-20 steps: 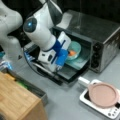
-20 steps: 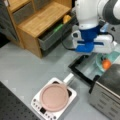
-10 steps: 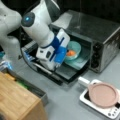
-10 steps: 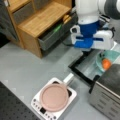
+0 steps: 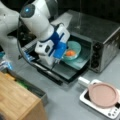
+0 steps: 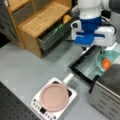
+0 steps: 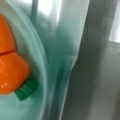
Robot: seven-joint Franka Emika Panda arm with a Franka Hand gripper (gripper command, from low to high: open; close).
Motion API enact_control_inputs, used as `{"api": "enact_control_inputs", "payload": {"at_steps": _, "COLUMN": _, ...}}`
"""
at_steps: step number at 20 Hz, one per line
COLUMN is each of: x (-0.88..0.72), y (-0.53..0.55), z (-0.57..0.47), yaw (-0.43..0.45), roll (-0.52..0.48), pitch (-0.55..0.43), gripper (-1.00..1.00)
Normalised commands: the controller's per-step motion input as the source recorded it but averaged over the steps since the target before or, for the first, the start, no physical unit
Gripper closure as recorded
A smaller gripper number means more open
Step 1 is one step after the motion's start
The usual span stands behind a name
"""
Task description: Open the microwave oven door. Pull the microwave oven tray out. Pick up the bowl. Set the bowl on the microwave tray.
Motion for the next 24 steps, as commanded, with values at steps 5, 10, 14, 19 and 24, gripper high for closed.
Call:
{"api": "enact_control_inputs", "payload": {"at_steps": 5, "x": 0.52, "y": -0.45, "z": 0.12, "yaw": 0.157, "roll": -0.072, "pitch": 0.112, "gripper": -1.00}}
{"api": "enact_control_inputs", "payload": {"at_steps": 10, "x": 0.56, "y": -0.44, "z": 0.18, "yaw": 0.235, "roll": -0.042, "pitch": 0.137, "gripper": -1.00}}
{"api": "enact_control_inputs", "payload": {"at_steps": 14, "x": 0.54, "y": -0.33, "z": 0.15, "yaw": 0.273, "roll": -0.018, "pitch": 0.140, "gripper": -1.00}}
{"api": "enact_control_inputs", "payload": {"at_steps": 19, "x": 0.40, "y": -0.27, "z": 0.13, "yaw": 0.297, "roll": 0.000, "pitch": 0.149, "gripper": -1.00}}
{"api": "enact_control_inputs", "payload": {"at_steps": 24, "x": 0.25, "y": -0.19, "z": 0.10, "yaw": 0.306, "roll": 0.173, "pitch": 0.157, "gripper": -1.00}}
